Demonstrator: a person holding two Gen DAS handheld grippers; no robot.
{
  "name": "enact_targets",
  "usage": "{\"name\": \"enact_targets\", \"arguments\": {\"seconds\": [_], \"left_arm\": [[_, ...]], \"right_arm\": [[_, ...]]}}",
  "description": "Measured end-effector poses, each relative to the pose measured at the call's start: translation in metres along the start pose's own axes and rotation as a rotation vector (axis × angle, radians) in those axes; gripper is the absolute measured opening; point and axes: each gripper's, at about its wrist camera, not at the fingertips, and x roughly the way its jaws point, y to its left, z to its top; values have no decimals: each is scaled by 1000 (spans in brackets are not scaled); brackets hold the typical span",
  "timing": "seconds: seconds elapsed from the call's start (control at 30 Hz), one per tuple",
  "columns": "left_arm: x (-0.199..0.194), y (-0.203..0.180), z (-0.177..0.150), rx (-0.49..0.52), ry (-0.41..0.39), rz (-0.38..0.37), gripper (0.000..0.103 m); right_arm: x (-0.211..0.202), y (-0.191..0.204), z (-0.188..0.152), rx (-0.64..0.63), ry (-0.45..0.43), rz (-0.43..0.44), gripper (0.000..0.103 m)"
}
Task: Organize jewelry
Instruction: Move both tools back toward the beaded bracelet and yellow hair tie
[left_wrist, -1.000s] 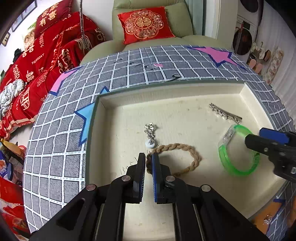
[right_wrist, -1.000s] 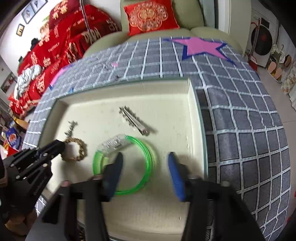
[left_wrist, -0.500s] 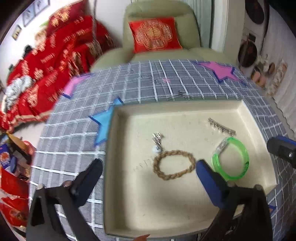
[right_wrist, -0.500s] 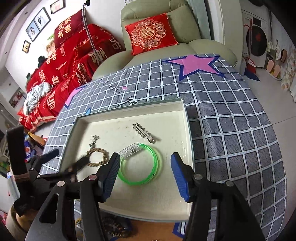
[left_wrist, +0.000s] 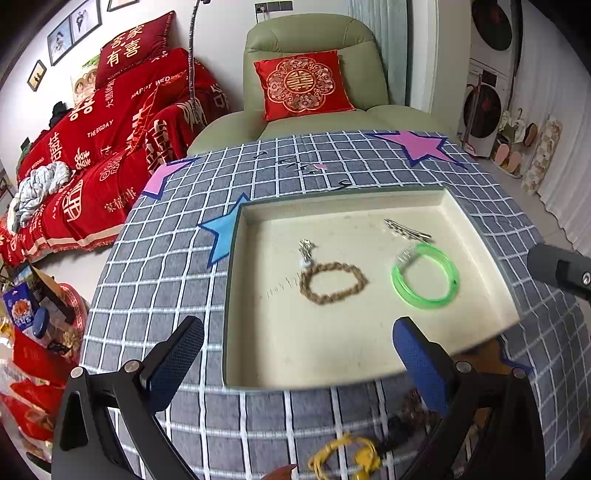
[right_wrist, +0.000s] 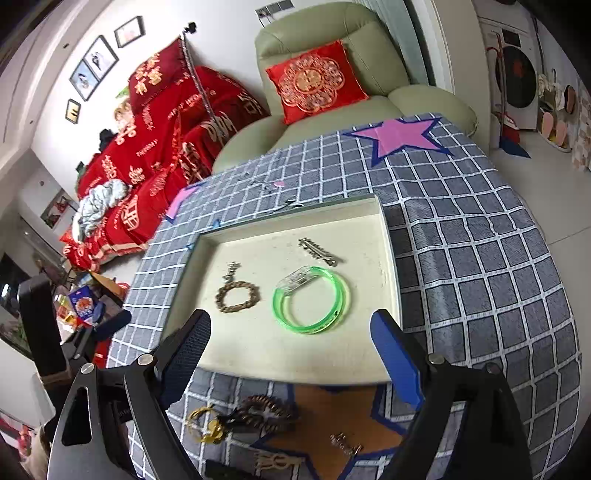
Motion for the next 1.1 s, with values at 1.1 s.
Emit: {"name": "enact_targets", "arguments": {"seconds": [1.1], "left_arm": [[-42, 26, -112, -19, 53, -37, 103]], "right_arm": [[-57, -5, -97, -18, 82, -48, 103]]}}
